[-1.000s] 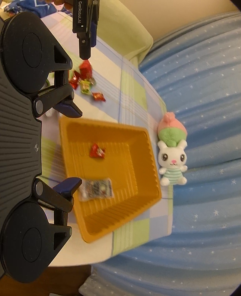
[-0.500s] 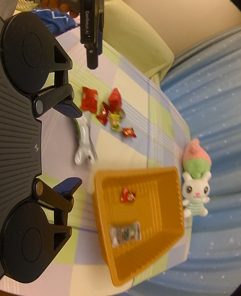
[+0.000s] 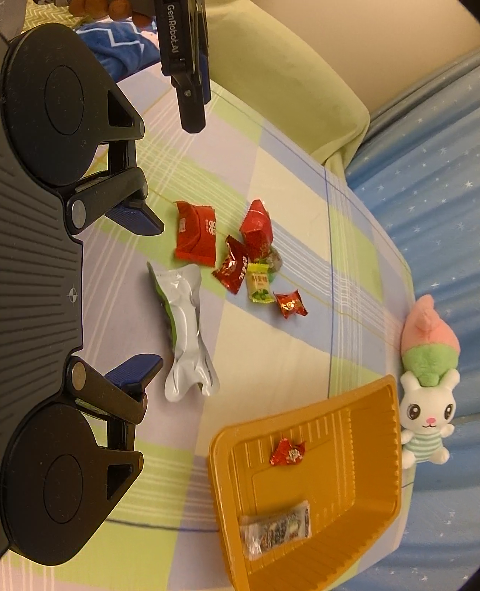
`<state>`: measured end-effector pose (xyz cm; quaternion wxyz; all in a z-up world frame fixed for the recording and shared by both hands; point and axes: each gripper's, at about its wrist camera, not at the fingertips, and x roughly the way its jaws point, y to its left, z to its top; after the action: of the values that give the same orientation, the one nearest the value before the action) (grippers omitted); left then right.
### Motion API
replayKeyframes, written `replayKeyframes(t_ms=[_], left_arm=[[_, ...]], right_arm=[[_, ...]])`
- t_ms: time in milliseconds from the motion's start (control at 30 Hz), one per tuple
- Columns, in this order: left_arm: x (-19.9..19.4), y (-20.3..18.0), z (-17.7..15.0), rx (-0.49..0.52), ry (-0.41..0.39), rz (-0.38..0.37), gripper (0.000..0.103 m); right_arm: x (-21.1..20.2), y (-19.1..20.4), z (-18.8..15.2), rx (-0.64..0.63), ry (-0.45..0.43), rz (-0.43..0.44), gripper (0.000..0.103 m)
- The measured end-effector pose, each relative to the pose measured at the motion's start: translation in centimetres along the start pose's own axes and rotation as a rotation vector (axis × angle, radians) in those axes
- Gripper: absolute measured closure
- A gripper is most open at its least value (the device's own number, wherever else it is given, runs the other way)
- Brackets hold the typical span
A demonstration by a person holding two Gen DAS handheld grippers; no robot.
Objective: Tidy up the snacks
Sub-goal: 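Move the right gripper back to the silver-green pouch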
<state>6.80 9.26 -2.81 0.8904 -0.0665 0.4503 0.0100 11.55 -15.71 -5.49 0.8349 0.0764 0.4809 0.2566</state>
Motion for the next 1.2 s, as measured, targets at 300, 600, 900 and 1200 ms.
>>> replayKeyframes(t_ms=[300,600,900,1200], left_arm=[[1.2,1.6,0.8,0.000,0.014,-0.010,0.041],[2.7,2.8,1.7,0.005,0.036,-0.013,0.041],[4.2,3.4,2.7,0.016,0.056,-0.026,0.041],[5.6,4.0,3.7,0.048,0.066,-0.039,0.041]], right_arm=[[2.6,-0.4,0.6,0.092,0.047,-0.019,0.032],[4.8,-0.9,2.0,0.156,0.034,-0.077,0.032],[6.4,-0.6,3.5,0.110,-0.007,-0.133,0.032],[7.3,0.6,3.4,-0.001,-0.010,-0.191,0.038]])
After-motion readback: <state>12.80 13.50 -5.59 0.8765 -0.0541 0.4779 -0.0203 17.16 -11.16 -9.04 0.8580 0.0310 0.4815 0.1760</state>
